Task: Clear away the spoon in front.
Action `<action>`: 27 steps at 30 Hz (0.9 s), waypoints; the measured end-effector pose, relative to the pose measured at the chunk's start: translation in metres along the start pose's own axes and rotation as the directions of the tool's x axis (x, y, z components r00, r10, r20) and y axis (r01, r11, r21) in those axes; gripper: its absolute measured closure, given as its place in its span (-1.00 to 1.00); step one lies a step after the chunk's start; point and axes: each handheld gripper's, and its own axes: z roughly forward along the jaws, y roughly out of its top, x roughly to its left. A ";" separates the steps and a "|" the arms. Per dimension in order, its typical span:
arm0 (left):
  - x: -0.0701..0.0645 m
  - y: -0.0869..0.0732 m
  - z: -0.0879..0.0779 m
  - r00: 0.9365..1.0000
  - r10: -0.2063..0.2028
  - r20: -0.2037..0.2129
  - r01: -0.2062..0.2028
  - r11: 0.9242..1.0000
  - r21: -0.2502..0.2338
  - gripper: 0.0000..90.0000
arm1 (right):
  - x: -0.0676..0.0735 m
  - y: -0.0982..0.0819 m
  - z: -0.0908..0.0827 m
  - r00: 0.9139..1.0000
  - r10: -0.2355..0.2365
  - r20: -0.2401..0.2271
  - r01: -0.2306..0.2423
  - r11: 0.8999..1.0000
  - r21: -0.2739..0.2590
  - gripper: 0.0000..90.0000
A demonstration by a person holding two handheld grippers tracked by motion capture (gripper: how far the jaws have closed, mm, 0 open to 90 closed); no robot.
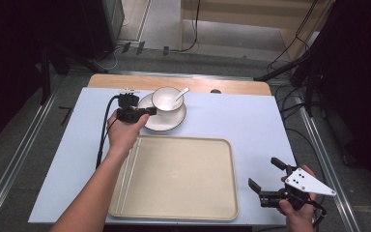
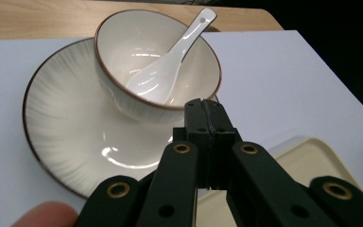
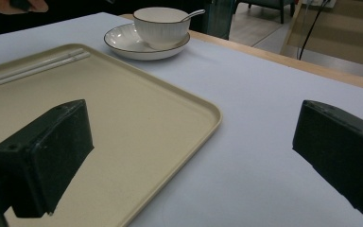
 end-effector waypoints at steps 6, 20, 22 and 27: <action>-0.008 0.014 0.020 1.000 0.025 0.007 -0.025 1.000 0.008 1.00 | -0.001 0.000 -0.001 1.000 0.004 0.001 -0.004 1.000 -0.002 -1.00; -0.003 0.043 0.070 0.999 -0.015 -0.038 0.014 1.000 -0.027 1.00 | -0.003 -0.001 -0.002 1.000 0.013 0.002 -0.013 1.000 -0.005 -1.00; -0.001 0.046 0.078 0.999 -0.027 -0.037 0.026 0.999 -0.023 1.00 | -0.003 -0.001 -0.002 1.000 0.017 0.003 -0.017 1.000 -0.006 -1.00; -0.001 0.052 0.094 0.997 -0.054 -0.061 0.054 0.999 0.002 1.00 | -0.004 -0.002 -0.002 1.000 0.012 0.005 -0.012 1.000 -0.004 -1.00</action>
